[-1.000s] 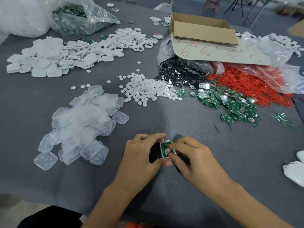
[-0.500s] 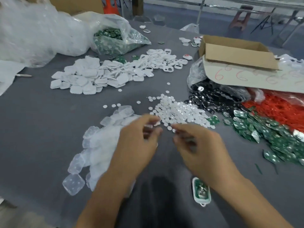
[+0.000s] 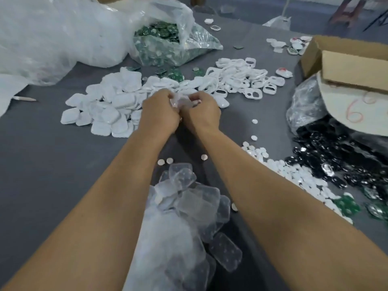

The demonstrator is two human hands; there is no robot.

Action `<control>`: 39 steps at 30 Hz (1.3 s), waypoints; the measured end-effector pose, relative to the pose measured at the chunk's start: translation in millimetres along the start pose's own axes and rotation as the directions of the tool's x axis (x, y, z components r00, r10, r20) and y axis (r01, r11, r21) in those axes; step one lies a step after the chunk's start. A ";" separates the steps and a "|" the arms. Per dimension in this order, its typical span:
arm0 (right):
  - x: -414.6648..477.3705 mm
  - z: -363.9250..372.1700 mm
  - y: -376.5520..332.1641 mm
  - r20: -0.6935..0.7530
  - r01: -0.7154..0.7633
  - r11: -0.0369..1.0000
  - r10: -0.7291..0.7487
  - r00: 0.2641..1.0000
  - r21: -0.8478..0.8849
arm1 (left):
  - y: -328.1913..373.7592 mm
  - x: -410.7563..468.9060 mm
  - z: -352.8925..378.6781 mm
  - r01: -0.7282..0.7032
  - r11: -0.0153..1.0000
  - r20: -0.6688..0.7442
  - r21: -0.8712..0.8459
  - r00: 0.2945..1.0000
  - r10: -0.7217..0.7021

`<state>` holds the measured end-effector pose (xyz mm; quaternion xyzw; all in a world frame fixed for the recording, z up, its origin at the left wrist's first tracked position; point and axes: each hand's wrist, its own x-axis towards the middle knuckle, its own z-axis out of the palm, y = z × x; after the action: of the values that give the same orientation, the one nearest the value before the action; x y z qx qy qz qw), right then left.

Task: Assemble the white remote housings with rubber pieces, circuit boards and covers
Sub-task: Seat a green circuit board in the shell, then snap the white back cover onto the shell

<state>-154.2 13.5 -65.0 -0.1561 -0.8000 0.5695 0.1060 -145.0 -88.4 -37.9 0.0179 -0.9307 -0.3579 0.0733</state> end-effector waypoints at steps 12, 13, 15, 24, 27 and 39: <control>-98.3 -90.7 -16.5 0.220 -0.049 0.930 -0.035 0.975 0.363 | 30.2 -103.2 -45.5 0.013 0.849 0.115 -0.529 0.992 0.056; -118.3 -106.5 -18.1 0.285 -0.125 0.874 -0.016 0.958 0.469 | 30.9 -123.4 -52.8 0.021 0.785 0.150 -0.620 0.984 0.092; -164.7 -141.6 -18.4 0.404 -0.281 0.755 0.023 0.914 0.593 | 34.1 -169.7 -62.8 0.060 0.663 0.235 -0.746 0.956 0.177; -334.9 -248.9 10.2 0.387 -0.393 0.605 0.149 0.910 0.692 | 64.0 -331.3 -62.7 0.131 0.470 0.339 -0.873 0.855 0.393; -368.0 -265.1 16.5 0.162 -0.177 0.770 0.097 0.982 0.613 | 68.9 -364.9 -59.9 0.059 0.513 0.295 -0.856 0.872 0.392; -418.6 -274.4 37.6 -0.408 0.384 0.913 -0.300 0.862 0.140 | 82.6 -432.3 -41.5 -0.030 0.433 0.111 -0.901 0.949 0.297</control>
<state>334.8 110.7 -6.8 -0.1052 -0.7125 0.5842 0.3741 290.2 -17.5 -5.8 -0.1599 -0.6025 -0.7818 -0.0128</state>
